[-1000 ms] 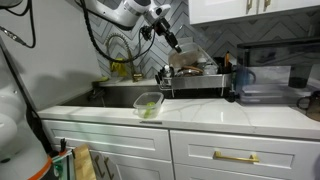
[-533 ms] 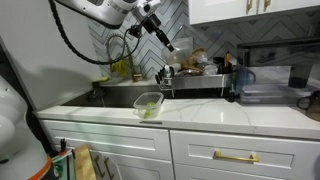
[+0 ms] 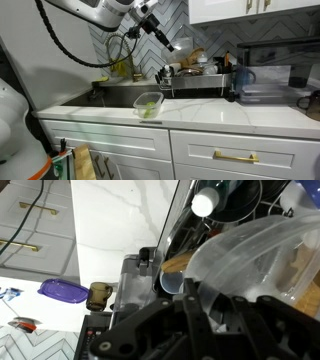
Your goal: Remove the lunchbox from the sink,put it on the counter, remove the lunchbox from the drying rack, put it on the counter, put the lunchbox on the left in the lunchbox on the right and then put them in the sink
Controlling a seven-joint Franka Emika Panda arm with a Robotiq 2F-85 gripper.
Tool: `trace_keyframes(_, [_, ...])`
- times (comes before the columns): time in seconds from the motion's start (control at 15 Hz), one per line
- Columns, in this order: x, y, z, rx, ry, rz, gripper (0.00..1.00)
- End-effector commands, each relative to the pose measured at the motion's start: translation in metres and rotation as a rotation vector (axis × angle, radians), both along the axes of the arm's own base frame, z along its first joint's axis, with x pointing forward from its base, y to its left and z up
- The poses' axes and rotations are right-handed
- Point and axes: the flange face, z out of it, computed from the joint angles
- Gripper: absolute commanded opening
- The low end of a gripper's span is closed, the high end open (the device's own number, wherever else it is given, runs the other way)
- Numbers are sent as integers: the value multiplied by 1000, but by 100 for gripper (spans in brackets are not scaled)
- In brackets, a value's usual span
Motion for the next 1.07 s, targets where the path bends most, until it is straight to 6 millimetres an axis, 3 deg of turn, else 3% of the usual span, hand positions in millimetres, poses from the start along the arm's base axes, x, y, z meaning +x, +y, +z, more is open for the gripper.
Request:
trace_keyframes(0.0, [0,-9,1,5,6,-22,2])
trace_keyframes(0.47, [-32,-70,5,81,-38,-53,2])
trace_keyframes(0.8, [-67,-130,-4,115,-21,-186,2])
trace_keyframes(1.0, [-82,-156,-15,148,-11,-208,2])
